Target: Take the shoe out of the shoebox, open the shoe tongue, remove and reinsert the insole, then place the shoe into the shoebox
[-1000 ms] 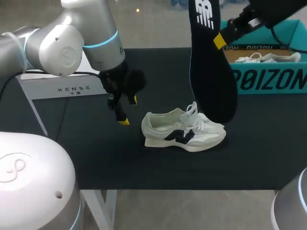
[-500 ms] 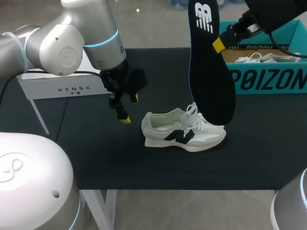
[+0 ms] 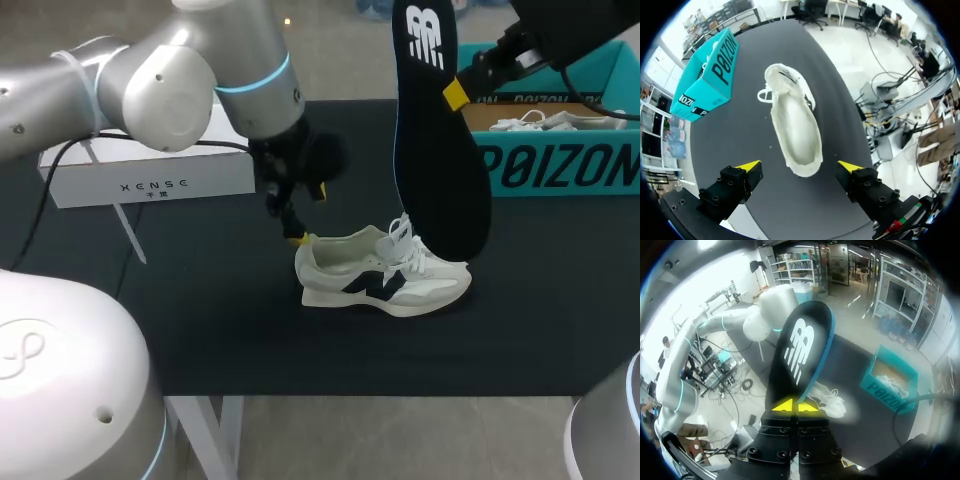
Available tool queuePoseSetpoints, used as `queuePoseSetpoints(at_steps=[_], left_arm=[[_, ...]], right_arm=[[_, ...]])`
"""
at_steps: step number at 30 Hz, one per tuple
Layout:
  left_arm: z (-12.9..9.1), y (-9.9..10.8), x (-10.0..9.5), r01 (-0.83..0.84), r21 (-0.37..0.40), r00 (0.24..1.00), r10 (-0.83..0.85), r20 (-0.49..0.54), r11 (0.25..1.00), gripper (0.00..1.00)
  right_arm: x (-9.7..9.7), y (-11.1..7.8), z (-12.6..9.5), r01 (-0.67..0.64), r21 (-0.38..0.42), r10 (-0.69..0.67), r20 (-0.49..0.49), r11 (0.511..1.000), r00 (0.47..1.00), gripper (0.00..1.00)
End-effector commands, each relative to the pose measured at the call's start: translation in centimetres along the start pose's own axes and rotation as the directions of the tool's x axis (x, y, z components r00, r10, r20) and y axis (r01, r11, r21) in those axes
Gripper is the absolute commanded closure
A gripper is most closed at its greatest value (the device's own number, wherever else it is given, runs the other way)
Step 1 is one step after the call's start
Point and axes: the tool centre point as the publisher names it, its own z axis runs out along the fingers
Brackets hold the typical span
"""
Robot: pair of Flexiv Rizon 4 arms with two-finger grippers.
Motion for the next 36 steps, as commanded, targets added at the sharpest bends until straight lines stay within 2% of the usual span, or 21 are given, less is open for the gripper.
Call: queuePoseSetpoints(at_steps=[1,7,12,23,24,25,26,27,36], left_arm=[[2.9,-1.1,-1.8,0.008,-0.003,1.0,-0.008,-0.011,1.0,0.0],[6.5,-1.4,-3.1,0.019,0.0,0.999,-0.019,-0.032,1.0,0.0],[8.8,-1.7,-3.2,0.019,-0.011,0.998,-0.02,-0.066,1.0,0.0],[10.8,-1.9,-3.7,0.032,-0.022,0.998,-0.033,-0.052,0.999,0.0],[10.9,-2.0,-3.7,0.032,-0.022,0.998,-0.033,-0.052,0.999,0.16],[11.0,-2.0,-3.7,0.031,-0.021,0.998,-0.033,-0.051,0.999,0.55],[11.1,-2.0,-3.7,0.031,-0.017,0.998,-0.032,-0.055,0.999,0.81],[11.3,-2.0,-3.7,0.035,-0.023,0.998,-0.036,-0.056,0.999,1.0],[11.5,-2.4,-3.6,0.03,-0.018,0.997,-0.032,-0.073,0.999,1.0]], right_arm=[[0.0,0.2,0.1,-0.001,0.004,0.001,-0.001,1.0,1.0,1.0],[0.0,0.2,0.1,-0.001,0.004,0.001,-0.001,1.0,1.0,1.0],[0.0,0.2,0.1,-0.001,0.004,0.001,-0.001,1.0,1.0,1.0],[0.0,0.2,0.1,-0.001,0.004,0.001,-0.001,1.0,1.0,1.0],[0.0,0.2,0.1,-0.001,0.004,0.001,-0.001,1.0,1.0,1.0],[0.0,0.2,0.1,-0.001,0.004,0.001,-0.001,1.0,1.0,1.0],[0.0,0.2,0.1,-0.001,0.004,0.001,-0.001,1.0,1.0,1.0],[0.0,0.2,0.1,-0.001,0.004,0.001,-0.001,1.0,1.0,1.0],[0.0,0.2,0.1,-0.001,0.004,0.001,-0.001,1.0,1.0,1.0]])
